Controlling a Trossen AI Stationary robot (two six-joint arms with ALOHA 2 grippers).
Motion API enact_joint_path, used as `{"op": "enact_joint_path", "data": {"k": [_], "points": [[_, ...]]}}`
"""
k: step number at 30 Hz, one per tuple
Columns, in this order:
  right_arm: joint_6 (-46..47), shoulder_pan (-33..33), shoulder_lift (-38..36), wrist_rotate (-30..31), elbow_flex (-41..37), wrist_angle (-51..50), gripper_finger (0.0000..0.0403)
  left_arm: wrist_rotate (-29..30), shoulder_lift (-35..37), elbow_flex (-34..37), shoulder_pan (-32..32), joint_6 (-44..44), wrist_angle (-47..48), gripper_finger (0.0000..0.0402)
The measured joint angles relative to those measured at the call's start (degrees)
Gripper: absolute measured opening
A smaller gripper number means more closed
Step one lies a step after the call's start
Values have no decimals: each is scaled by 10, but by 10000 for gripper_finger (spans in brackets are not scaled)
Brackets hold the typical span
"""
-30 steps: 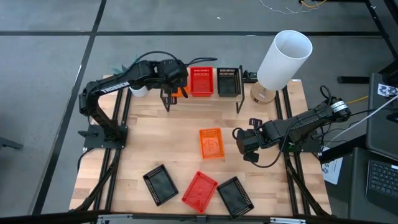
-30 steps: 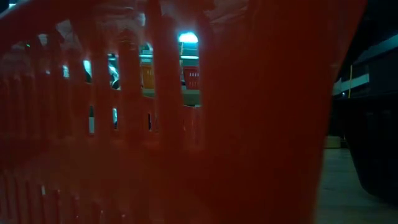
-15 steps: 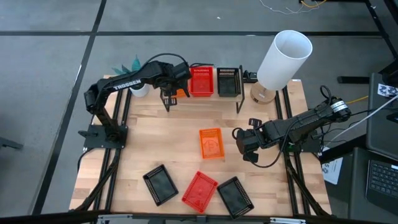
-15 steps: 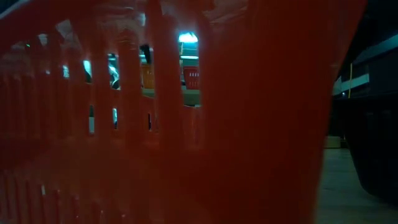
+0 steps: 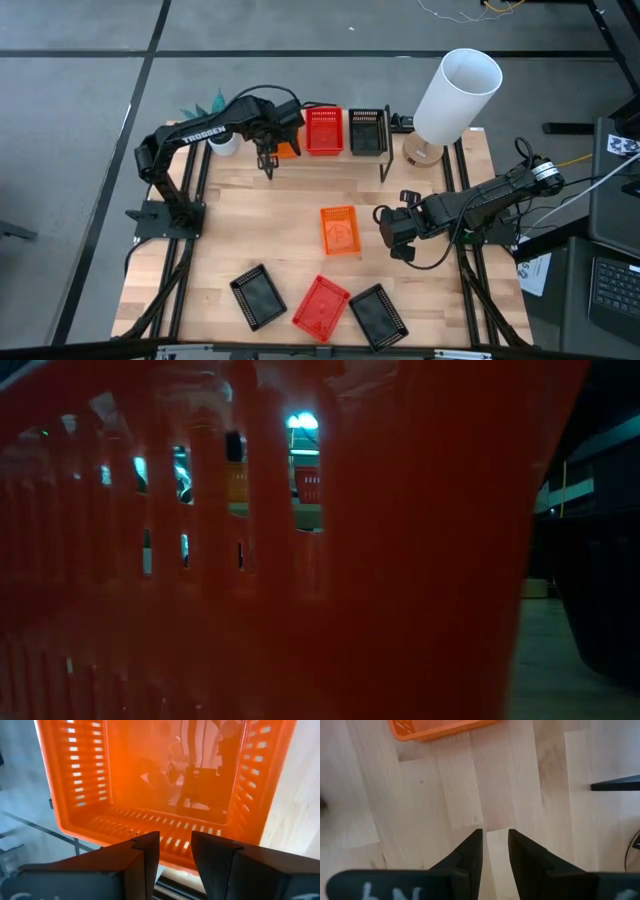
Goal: Stack baskets on shelf by color
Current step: Stack the left orange bin on the orange bin on the shelf, then stack the right black bin on the black bin on the shelf
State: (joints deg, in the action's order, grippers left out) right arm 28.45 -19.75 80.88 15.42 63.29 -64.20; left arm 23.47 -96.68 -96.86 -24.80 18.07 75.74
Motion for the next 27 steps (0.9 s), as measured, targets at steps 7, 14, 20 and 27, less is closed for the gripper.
{"op": "enact_joint_path", "data": {"k": [7,14,20,27], "points": [[-1,0,0,0,0,3,91,20,0,-11,15,4,-21,105],[-3,0,0,9,0,37,91,31,1,-101,67,-56,10,105],[-92,0,17,-8,0,192,91,-53,1,-126,120,-174,128,105],[-106,1,47,-16,1,178,91,-167,24,-78,186,-231,141,105]]}}
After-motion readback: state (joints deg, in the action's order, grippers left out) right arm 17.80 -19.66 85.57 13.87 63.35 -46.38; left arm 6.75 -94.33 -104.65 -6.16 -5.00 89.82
